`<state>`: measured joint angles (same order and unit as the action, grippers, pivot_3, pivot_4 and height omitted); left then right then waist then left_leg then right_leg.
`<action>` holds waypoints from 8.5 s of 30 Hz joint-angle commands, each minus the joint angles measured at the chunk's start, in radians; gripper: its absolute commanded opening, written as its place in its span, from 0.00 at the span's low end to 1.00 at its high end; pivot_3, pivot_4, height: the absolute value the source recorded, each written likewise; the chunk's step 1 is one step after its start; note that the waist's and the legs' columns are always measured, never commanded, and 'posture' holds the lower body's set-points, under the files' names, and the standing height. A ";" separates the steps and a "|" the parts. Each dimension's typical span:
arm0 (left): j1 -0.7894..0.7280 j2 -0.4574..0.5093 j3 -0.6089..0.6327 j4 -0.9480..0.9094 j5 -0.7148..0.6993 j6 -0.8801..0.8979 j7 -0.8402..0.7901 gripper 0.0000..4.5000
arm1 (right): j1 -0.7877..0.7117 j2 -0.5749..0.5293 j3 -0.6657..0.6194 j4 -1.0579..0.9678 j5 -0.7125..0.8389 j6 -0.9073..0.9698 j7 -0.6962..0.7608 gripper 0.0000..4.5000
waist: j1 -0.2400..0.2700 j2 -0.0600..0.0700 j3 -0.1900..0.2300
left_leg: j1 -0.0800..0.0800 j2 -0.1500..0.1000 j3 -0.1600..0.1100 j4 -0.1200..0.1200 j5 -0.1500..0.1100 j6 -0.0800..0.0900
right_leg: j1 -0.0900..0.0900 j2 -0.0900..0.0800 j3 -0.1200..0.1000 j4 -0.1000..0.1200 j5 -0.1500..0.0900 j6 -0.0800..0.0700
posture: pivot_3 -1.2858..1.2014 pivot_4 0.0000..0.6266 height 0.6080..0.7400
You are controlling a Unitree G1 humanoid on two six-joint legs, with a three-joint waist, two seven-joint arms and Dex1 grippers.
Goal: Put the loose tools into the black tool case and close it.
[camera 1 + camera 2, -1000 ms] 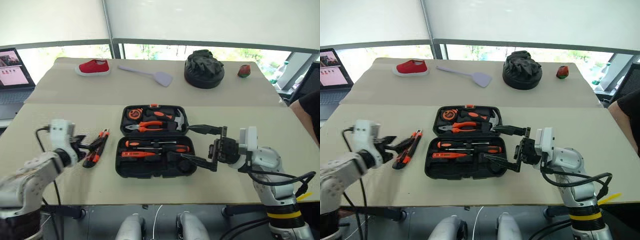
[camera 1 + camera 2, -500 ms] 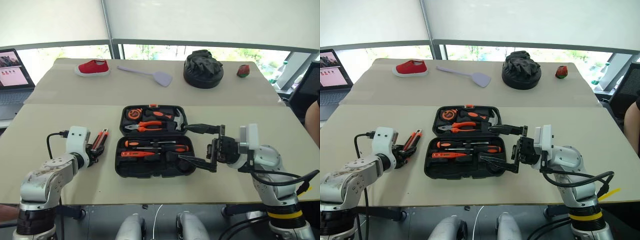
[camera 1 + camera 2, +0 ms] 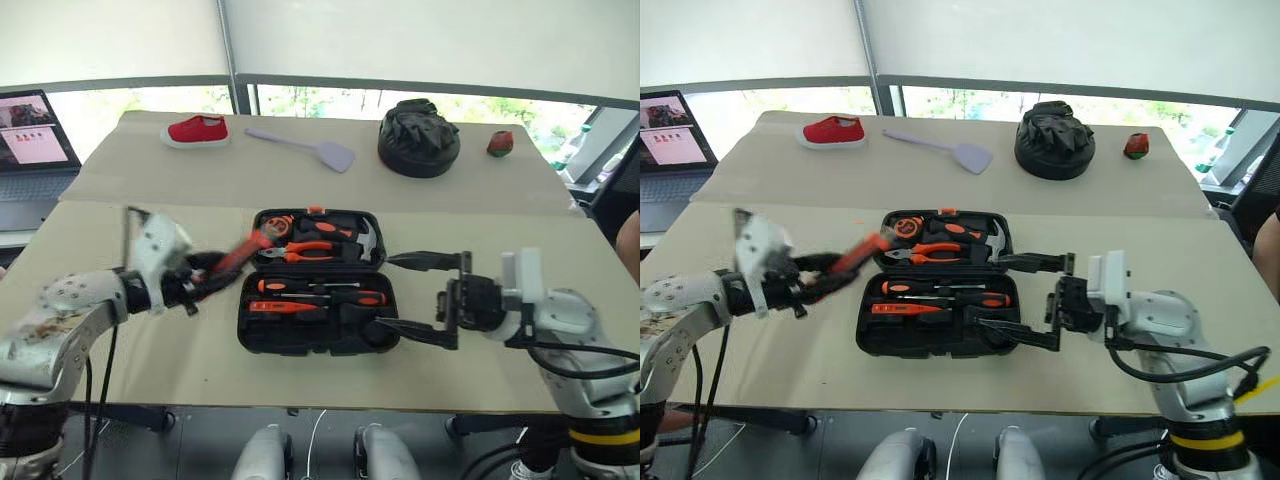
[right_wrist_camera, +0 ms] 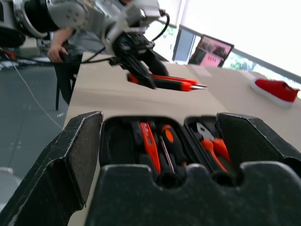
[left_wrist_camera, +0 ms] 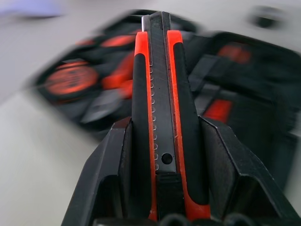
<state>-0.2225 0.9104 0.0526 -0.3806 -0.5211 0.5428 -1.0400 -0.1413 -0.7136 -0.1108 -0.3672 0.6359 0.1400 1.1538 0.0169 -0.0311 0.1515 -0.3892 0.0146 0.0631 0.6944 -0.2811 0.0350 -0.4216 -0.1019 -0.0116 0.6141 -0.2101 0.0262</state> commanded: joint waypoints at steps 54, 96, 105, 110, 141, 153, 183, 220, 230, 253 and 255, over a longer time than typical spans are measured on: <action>-0.168 -0.236 -0.327 0.162 0.293 -0.219 -0.135 0.02 | 0.104 0.023 -0.009 -0.016 -0.054 -0.018 -0.026 1.00 | -0.004 -0.001 0.001 | -0.001 0.001 -0.001 0.005 -0.001 0.002 | 0.000 0.009 0.004 0.001 0.001 0.002 | 0.52 0.24 1.00; 0.208 -0.234 0.213 0.350 -0.085 -0.421 -0.292 0.97 | 0.569 0.067 -0.421 0.207 -0.221 -0.317 -0.136 1.00 | -0.019 0.010 -0.013 | 0.016 0.003 0.000 0.000 -0.003 0.005 | 0.015 0.007 0.006 -0.002 -0.008 0.004 | 0.52 0.24 1.00; 0.172 -0.263 0.133 0.233 -0.105 -0.436 -0.311 0.99 | 0.323 -0.164 -0.219 0.161 -0.301 -0.032 -0.128 1.00 | -0.011 0.010 -0.013 | 0.016 0.002 0.003 0.000 -0.003 0.005 | 0.015 0.002 0.009 -0.003 -0.007 -0.002 | 0.52 0.24 1.00; 0.163 -0.255 0.059 0.142 -0.117 -0.364 -0.304 0.99 | 0.116 -0.254 -0.040 0.199 -0.347 0.188 -0.119 1.00 | -0.004 0.009 -0.012 | 0.015 0.002 0.002 -0.001 -0.004 0.006 | 0.013 0.005 0.009 -0.003 -0.004 0.003 | 0.52 0.24 1.00; 0.238 -0.240 0.026 0.034 -0.106 -0.360 -0.261 1.00 | -0.276 -0.170 0.355 0.016 -0.234 0.547 0.056 0.02 | -0.005 0.008 -0.012 | -0.001 0.002 0.000 0.002 -0.004 0.007 | 0.000 0.004 0.005 -0.002 -0.002 0.003 | 0.52 0.24 1.00; 0.252 -0.230 0.041 0.023 -0.111 -0.357 -0.235 1.00 | -0.331 -0.142 0.496 0.078 -0.395 0.562 -0.005 0.17 | -0.004 0.008 -0.012 | -0.001 0.001 -0.001 0.003 -0.004 0.007 | 0.001 0.004 0.004 -0.002 -0.001 0.004 | 0.52 0.24 1.00; -0.063 -0.334 0.051 0.410 0.126 -0.065 0.383 0.00 | -0.457 0.091 0.275 0.749 -0.530 -0.040 -0.162 0.20 | -0.010 0.006 -0.011 | -0.002 0.000 0.001 0.001 -0.001 0.002 | -0.001 0.006 0.004 -0.001 0.001 0.004 | 0.52 0.24 1.00; -0.430 -0.176 0.024 0.473 0.046 0.605 0.373 1.00 | -0.631 0.078 0.031 0.386 -0.105 1.350 -0.371 0.94 | -0.016 0.005 -0.010 | -0.001 -0.001 -0.003 0.001 -0.001 0.002 | -0.001 0.008 0.004 0.001 0.001 0.003 | 0.52 0.24 1.00; -0.517 -0.265 0.024 0.602 0.062 0.588 0.417 1.00 | -0.749 0.158 0.141 0.631 -0.205 1.213 -0.471 0.94 | -0.029 0.003 -0.010 | -0.016 -0.002 -0.003 0.002 0.004 -0.006 | -0.012 0.006 0.002 0.002 0.003 0.005 | 0.52 0.24 1.00; -0.520 -0.377 0.057 0.693 0.066 0.583 0.451 0.01 | -0.691 0.282 0.016 0.715 -0.215 0.986 -0.557 0.00 | -0.030 0.002 -0.011 | 0.000 -0.001 -0.004 0.002 0.002 0.000 | 0.002 0.005 0.003 0.009 0.003 0.005 | 0.52 0.24 1.00; -0.509 -0.402 0.104 0.687 0.058 0.515 0.456 0.01 | -0.673 0.294 -0.019 0.662 -0.188 0.926 -0.526 0.00 | -0.030 0.002 -0.011 | 0.001 -0.001 -0.004 0.002 0.003 -0.001 | 0.002 0.005 0.004 0.010 0.003 0.005 | 0.52 0.24 1.00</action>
<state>-0.7375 0.5335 0.1411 0.3152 -0.4451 1.1107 -0.5827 -0.7991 -0.4237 -0.0764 0.3628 0.4234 1.1773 0.6267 -0.0133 -0.0292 0.1408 -0.3893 0.0131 0.0590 0.6967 -0.2777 0.0328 -0.4216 -0.0970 -0.0061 0.6240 -0.2075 0.0309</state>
